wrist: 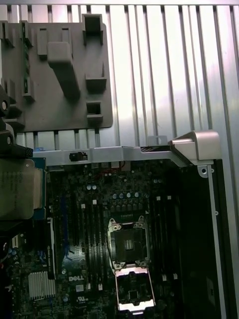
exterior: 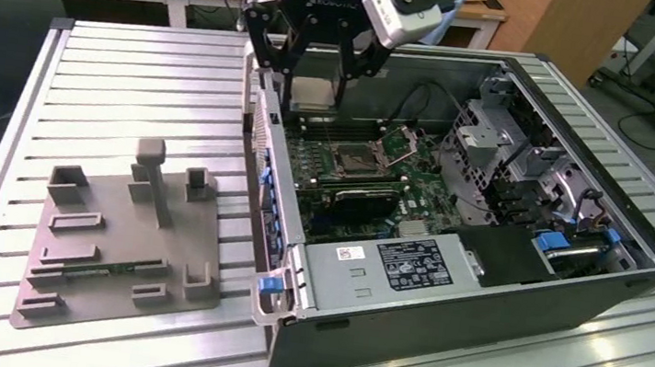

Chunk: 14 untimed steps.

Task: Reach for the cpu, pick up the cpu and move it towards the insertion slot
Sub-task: 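Pick up the cpu and move it towards the insertion slot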

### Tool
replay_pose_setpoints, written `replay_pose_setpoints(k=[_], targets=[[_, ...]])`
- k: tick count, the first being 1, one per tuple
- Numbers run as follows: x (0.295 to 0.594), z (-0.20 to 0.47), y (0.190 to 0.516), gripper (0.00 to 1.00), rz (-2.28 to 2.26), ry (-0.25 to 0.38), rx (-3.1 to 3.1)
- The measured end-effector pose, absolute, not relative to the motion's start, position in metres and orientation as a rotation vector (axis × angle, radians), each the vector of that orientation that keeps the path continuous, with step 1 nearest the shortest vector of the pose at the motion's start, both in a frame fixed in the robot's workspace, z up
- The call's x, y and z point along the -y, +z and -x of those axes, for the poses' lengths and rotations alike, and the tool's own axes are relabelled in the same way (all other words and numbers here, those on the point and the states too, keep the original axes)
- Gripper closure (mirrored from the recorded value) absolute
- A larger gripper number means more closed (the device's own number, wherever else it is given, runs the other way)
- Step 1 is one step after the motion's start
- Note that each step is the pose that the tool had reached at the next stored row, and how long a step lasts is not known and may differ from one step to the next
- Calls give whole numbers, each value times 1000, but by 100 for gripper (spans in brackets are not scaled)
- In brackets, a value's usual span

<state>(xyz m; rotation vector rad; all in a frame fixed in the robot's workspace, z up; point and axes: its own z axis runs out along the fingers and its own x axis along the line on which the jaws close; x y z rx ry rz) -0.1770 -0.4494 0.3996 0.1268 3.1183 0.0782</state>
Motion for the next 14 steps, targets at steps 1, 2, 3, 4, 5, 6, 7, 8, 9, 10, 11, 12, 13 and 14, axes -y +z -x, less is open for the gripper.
replay_pose_setpoints(k=[1, 2, 3, 4, 5, 6, 7, 8, 9, 10, 11, 12, 13, 14], targets=[[449, 176, 400, 45, -127, 78, -3118], [449, 175, 400, 45, -128, 78, -3118], [449, 174, 400, 45, -128, 78, -3118], [449, 173, 400, 45, -128, 78, -3118], [449, 172, 400, 45, -129, 78, -3118], [449, 171, 400, 45, -129, 78, -3118], [449, 170, 400, 45, -129, 78, -3118], [449, 169, 400, 45, -129, 78, -3118], [449, 168, 400, 45, -130, 78, -3118], [449, 167, 400, 45, -130, 78, -3118], [449, 166, 400, 45, -130, 78, -3118], [449, 165, 400, 45, -131, 78, -3118], [449, 164, 400, 45, -131, 78, -3118], [449, 163, 400, 45, -131, 78, -3118]])
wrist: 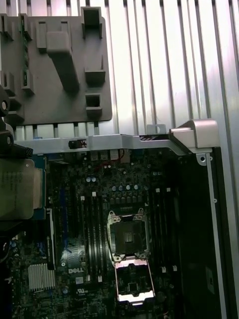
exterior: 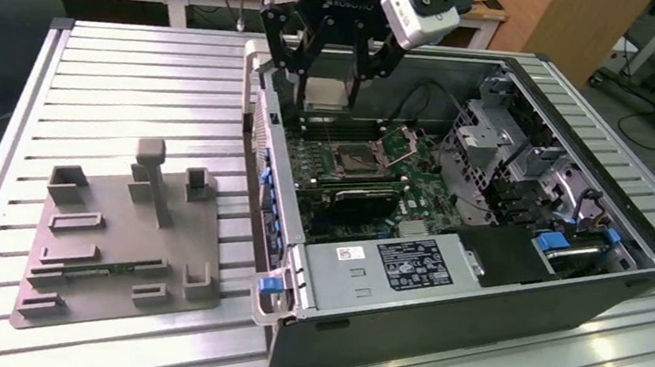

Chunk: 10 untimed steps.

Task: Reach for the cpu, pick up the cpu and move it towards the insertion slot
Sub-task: 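Pick up the cpu and move it towards the insertion slot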

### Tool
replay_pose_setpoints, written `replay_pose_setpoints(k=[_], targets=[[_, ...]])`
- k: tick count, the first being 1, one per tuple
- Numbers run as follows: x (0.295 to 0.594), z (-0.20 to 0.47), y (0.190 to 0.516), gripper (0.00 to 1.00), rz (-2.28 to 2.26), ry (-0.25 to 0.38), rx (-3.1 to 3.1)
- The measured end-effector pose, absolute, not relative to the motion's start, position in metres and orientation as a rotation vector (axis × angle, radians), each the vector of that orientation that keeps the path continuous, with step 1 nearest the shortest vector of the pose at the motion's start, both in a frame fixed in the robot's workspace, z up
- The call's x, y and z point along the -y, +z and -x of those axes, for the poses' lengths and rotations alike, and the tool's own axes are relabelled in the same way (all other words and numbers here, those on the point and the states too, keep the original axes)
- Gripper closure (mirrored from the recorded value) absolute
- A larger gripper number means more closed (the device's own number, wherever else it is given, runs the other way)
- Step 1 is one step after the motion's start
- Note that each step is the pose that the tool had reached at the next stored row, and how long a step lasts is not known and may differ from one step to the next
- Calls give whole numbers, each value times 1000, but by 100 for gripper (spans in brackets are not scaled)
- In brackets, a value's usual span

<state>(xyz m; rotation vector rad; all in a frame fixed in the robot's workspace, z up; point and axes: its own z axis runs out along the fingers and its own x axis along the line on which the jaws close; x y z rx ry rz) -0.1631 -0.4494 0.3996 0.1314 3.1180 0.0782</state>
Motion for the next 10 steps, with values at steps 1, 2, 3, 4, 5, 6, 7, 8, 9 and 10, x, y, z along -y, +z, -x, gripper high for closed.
replay_pose_setpoints(k=[1, 2, 3, 4, 5, 6, 7, 8, 9, 10], targets=[[449, 162, 400, 45, -132, 78, -3118], [449, 161, 400, 45, -132, 78, -3118], [449, 160, 400, 45, -132, 78, -3118], [449, 159, 400, 45, -133, 78, -3118], [449, 158, 400, 45, -133, 78, -3118], [449, 157, 400, 45, -133, 78, -3118], [449, 156, 400, 45, -134, 78, -3118], [449, 155, 400, 45, -134, 78, -3118], [449, 154, 400, 45, -134, 78, -3118], [449, 153, 400, 45, -135, 78, -3118]])
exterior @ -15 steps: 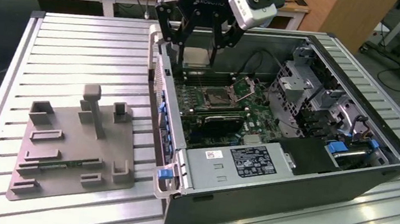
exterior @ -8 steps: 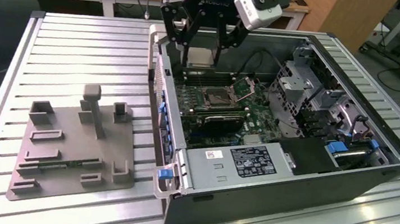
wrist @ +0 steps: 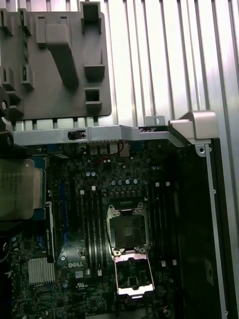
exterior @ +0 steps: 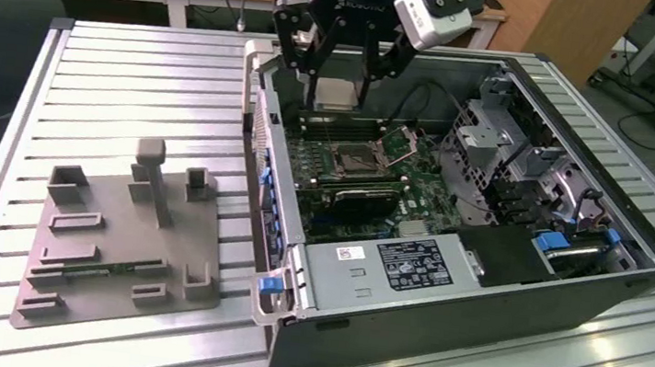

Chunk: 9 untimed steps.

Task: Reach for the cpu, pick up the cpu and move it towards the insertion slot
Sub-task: 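Pick up the cpu and move it towards the insertion slot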

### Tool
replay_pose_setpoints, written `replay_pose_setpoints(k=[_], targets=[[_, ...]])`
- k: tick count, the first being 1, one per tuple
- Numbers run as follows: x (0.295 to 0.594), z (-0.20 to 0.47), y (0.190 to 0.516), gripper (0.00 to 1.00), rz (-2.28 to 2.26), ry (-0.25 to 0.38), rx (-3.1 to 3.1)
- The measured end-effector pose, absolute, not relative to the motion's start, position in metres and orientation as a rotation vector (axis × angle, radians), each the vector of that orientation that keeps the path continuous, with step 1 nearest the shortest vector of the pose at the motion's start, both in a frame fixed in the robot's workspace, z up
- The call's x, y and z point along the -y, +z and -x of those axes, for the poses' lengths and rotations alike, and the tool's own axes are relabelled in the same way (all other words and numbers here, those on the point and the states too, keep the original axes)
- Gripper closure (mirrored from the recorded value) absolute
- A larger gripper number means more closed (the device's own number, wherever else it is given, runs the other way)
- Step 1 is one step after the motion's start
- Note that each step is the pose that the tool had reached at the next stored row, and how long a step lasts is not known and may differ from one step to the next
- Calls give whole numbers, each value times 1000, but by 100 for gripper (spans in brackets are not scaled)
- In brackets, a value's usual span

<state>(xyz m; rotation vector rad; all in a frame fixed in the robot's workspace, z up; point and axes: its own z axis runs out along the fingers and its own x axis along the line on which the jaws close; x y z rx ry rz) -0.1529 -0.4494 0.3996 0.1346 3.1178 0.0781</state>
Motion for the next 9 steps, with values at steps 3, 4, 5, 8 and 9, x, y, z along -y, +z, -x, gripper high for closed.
replay_pose_setpoints(k=[3, 4, 5, 8, 9], targets=[[449, 150, 400, 45, -135, 78, -3118], [449, 149, 400, 45, -136, 78, -3118], [449, 148, 400, 45, -136, 78, -3118], [449, 145, 400, 45, -137, 78, -3118], [449, 144, 400, 45, -137, 78, -3118]])
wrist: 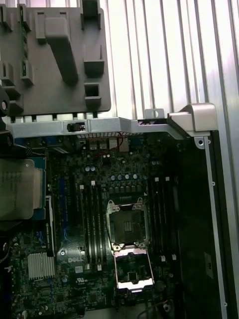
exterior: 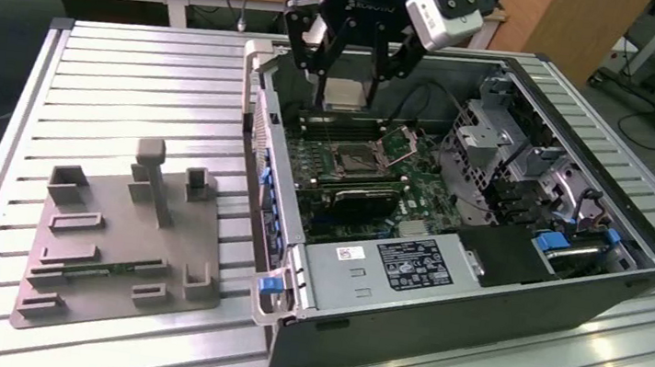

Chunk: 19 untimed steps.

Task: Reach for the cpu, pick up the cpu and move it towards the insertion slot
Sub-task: 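Pick up the cpu and move it towards the insertion slot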

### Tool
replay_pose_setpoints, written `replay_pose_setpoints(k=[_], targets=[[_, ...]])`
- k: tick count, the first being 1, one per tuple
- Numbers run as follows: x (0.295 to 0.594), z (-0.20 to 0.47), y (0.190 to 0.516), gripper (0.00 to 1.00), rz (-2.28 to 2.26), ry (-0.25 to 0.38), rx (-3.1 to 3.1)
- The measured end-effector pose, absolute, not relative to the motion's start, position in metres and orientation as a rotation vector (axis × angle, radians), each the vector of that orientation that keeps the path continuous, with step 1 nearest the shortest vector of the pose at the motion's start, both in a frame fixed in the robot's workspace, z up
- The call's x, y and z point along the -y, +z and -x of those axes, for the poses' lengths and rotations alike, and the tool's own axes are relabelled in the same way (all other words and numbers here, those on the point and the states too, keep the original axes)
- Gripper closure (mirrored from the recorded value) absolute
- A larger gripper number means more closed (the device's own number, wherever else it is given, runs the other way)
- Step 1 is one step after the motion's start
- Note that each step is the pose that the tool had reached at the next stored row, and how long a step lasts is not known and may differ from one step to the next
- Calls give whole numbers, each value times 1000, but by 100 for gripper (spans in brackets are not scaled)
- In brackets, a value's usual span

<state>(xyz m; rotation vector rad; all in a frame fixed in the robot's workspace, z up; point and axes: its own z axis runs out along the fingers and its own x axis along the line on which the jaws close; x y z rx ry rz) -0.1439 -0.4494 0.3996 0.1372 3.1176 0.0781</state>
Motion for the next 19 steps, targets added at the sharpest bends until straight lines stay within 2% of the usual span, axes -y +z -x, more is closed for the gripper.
replay_pose_setpoints(k=[19], targets=[[449, 133, 400, 45, -141, 77, -3118]])
